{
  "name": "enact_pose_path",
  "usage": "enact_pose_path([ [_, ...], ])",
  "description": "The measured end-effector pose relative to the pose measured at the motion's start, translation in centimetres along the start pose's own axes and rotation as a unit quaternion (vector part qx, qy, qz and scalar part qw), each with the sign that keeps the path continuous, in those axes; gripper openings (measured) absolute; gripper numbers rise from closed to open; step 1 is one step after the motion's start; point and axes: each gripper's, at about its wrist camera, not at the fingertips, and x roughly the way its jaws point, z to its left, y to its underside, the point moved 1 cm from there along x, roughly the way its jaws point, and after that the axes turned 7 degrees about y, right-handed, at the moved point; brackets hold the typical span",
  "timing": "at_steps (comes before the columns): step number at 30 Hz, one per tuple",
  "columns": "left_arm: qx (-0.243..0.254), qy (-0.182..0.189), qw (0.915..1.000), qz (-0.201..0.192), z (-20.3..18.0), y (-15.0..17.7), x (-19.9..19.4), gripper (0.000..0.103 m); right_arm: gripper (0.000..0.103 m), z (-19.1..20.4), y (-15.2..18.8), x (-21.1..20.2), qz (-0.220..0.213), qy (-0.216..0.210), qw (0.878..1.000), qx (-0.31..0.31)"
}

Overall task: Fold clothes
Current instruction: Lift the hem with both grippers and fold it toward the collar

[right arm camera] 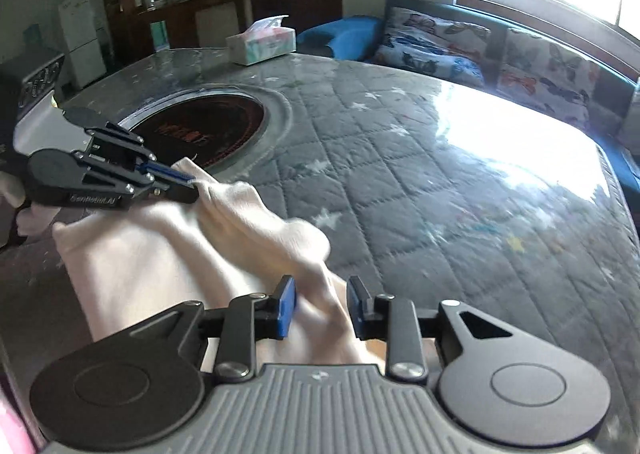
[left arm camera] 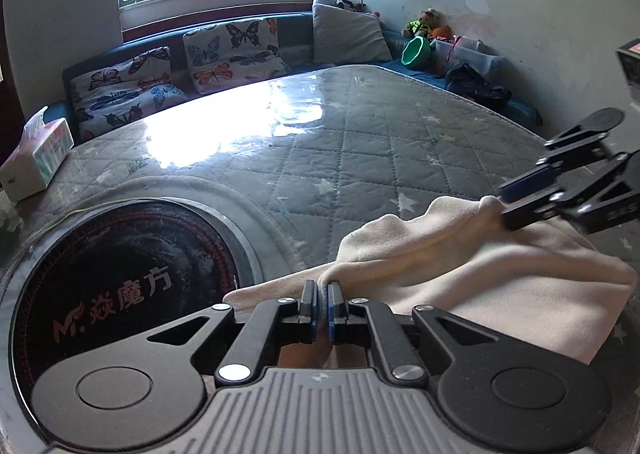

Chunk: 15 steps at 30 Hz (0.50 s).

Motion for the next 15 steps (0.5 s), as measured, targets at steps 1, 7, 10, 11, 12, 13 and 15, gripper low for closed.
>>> enact_pose_path([
  [1, -0.002, 0.000, 1.0000, 0.000, 0.1, 0.0, 0.0, 0.006, 0.028, -0.3, 0.4, -0.5, 0.001, 0.004, 1.000, 0.005],
  [7, -0.004, -0.003, 1.0000, 0.001, -0.1, -0.4, 0.3, 0.006, 0.028, -1.6, 2.4, -1.5, 0.014, 0.021, 0.999, 0.036],
  [10, -0.004, -0.005, 1.0000, 0.001, -0.2, -0.4, 0.3, 0.006, 0.027, -1.7, 3.0, -1.0, 0.018, 0.018, 0.999, 0.044],
  [11, -0.004, -0.006, 1.0000, 0.001, -0.3, -0.4, 0.3, 0.006, 0.021, -1.5, 2.9, -1.0, 0.017, 0.018, 0.999, 0.040],
  [12, -0.003, -0.007, 1.0000, 0.001, -0.3, -0.4, 0.3, 0.006, 0.013, -1.4, 2.8, -1.0, 0.016, 0.019, 0.999, 0.034],
  [13, -0.004, -0.008, 1.0000, 0.001, -0.3, -0.4, 0.3, 0.006, 0.003, -1.1, 2.6, -1.1, 0.015, 0.023, 0.999, 0.025],
  [15, -0.009, -0.010, 0.9999, 0.001, -0.3, -0.4, 0.3, 0.006, 0.002, -0.6, 2.0, -1.3, 0.008, 0.049, 0.999, -0.001],
])
